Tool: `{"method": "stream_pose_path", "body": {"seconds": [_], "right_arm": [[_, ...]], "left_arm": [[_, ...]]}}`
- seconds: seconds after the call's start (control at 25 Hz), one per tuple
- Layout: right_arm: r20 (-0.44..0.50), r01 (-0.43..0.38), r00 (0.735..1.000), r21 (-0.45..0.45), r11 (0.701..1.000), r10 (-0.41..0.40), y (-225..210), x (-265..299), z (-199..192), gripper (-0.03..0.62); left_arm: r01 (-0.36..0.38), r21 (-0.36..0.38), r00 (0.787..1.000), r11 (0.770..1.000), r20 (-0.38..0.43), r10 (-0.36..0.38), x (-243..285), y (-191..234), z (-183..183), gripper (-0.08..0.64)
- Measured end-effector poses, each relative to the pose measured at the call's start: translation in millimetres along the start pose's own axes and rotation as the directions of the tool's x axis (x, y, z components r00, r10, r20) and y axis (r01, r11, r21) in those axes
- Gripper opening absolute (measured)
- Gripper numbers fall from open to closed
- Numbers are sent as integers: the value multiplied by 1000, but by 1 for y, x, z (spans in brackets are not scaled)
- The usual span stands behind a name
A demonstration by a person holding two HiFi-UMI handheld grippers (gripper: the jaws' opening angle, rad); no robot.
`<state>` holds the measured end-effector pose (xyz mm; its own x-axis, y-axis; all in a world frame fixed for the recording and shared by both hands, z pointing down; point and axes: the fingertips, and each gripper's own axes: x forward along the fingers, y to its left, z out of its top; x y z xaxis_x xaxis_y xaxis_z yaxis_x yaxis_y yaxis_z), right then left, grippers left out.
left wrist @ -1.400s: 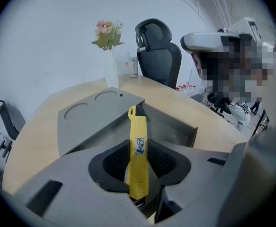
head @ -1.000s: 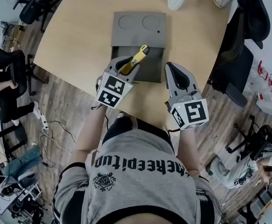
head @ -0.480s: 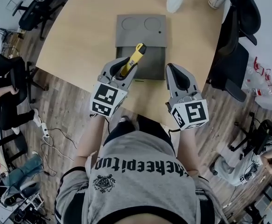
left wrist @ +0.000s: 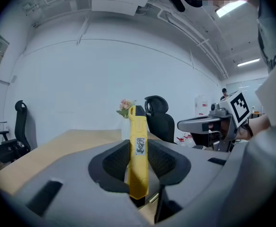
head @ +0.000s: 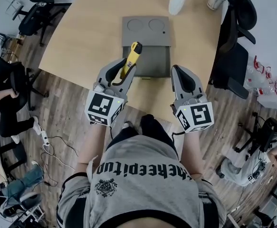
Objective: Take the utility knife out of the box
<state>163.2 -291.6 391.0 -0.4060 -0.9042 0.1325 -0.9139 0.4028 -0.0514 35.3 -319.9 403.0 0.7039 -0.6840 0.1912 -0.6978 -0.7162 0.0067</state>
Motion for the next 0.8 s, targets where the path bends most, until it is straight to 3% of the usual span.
{"method": "stream_pose_path", "body": {"seconds": [0.8], "right_arm": [[46,23,999,-86,996,-19,84,-35,30,6]], "left_arm": [[19,-45,986,999,168,-12,-100,4,31,127]]}}
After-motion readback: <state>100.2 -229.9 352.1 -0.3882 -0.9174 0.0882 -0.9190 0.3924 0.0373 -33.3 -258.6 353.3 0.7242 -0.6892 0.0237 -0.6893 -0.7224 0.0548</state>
